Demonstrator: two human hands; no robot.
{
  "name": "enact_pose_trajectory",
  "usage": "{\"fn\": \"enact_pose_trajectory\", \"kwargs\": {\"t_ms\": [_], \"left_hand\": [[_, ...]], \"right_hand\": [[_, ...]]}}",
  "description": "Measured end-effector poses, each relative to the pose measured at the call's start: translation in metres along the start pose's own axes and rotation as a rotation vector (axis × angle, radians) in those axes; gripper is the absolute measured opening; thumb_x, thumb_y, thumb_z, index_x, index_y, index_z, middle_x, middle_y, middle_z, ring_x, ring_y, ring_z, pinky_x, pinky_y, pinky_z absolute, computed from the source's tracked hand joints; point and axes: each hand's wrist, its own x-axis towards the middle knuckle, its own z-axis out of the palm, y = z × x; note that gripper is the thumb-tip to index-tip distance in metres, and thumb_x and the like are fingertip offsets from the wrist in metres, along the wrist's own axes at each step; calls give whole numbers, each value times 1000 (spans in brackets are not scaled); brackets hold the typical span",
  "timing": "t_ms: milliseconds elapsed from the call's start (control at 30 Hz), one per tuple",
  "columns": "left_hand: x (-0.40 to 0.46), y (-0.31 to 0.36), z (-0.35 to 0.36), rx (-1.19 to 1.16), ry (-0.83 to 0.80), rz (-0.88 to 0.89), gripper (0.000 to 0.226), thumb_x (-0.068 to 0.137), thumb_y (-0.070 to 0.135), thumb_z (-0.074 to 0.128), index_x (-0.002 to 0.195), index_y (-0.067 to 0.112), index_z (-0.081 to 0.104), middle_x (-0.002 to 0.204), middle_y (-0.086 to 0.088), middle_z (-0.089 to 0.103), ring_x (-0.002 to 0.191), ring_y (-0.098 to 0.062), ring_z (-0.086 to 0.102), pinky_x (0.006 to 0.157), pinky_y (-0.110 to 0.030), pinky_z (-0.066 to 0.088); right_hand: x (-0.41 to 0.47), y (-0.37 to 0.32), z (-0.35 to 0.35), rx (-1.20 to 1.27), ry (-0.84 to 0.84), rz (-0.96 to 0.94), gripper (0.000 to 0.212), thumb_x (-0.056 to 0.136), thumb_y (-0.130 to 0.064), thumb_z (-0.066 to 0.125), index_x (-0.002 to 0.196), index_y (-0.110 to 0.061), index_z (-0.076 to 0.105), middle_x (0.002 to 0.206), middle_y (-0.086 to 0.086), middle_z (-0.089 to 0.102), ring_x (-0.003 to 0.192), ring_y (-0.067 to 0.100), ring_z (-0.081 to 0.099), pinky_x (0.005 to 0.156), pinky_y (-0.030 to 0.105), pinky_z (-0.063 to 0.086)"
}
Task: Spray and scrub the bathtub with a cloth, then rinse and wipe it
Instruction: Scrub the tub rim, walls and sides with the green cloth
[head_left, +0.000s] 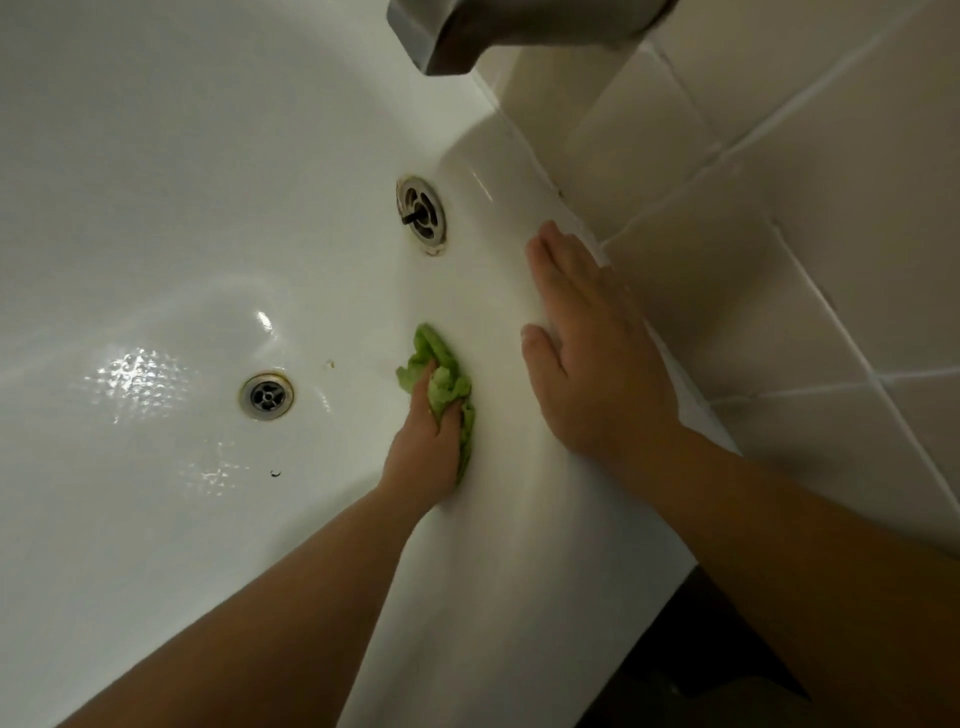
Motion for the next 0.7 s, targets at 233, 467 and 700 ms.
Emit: {"fn": "enact_pose_trajectory", "kwargs": {"t_ms": [233, 467, 700], "left_hand": [[-11, -50, -14, 259, -146, -206, 57, 107, 48, 39, 161, 40, 22, 150, -14, 52, 133, -36, 52, 106, -37, 39], [17, -89, -19, 271, -160, -189, 59, 109, 39, 40, 162, 41, 14, 163, -8, 37, 145, -37, 40, 117, -40, 30], [-36, -72, -36, 233, -201, -240, 57, 107, 40, 47, 160, 37, 28, 157, -7, 46, 139, -32, 47, 112, -35, 34]], "right_hand": [[4, -2, 0, -7, -14, -12, 68, 101, -18, 43, 165, -13, 18, 173, 3, 13, 159, 15, 8, 129, 33, 0], [7, -2, 2, 24, 53, -10, 61, 104, -17, 40, 163, -10, 27, 171, 5, 22, 158, 18, 16, 128, 32, 6], [-5, -8, -1, 110, 42, 41, 60, 102, -15, 36, 162, -10, 31, 170, 5, 24, 158, 17, 17, 130, 37, 9]]}}
